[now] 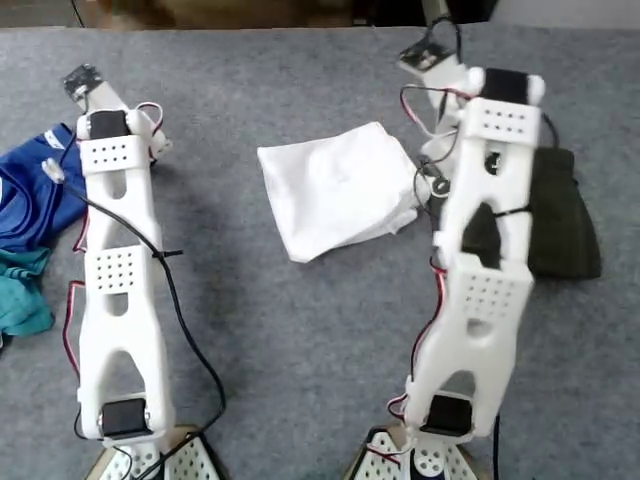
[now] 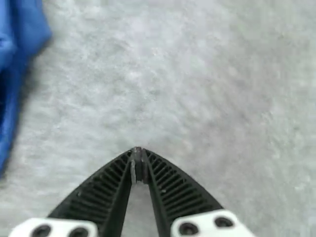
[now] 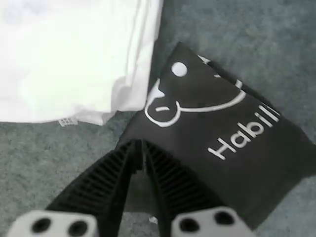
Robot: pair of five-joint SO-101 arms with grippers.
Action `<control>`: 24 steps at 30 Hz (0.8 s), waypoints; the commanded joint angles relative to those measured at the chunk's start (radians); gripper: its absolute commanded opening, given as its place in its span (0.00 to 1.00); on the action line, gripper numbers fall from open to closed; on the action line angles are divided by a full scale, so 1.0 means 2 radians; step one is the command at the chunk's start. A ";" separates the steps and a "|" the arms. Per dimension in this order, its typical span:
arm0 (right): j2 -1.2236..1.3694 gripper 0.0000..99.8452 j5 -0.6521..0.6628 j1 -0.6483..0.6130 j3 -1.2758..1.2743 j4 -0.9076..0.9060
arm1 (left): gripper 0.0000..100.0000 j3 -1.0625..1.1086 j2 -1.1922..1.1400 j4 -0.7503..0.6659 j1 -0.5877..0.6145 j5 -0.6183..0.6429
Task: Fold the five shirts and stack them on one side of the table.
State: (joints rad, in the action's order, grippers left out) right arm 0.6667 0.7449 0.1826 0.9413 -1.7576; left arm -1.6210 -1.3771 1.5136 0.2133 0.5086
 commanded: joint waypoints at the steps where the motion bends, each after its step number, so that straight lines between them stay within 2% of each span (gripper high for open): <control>1: -0.117 0.02 -0.005 0.022 -0.044 -0.005 | 0.03 -0.024 0.035 0.014 -0.036 -0.021; 7: -0.185 0.02 -0.002 -0.004 -0.148 0.021 | 0.03 -0.023 0.091 0.063 -0.124 -0.057; 13: -0.155 0.02 -0.003 -0.066 -0.239 0.107 | 0.03 -0.018 0.066 0.009 -0.188 -0.060; 20: -0.053 0.02 -0.002 -0.082 -0.244 0.147 | 0.03 -0.007 0.007 -0.095 -0.198 -0.058; 24: 0.008 0.02 -0.002 -0.062 -0.212 0.147 | 0.03 -0.021 -0.007 -0.092 -0.194 -0.058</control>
State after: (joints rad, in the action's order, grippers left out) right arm 0.6406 0.7434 0.0307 0.4473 -1.4784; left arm -1.6195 -1.4108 1.3418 -0.1734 0.3982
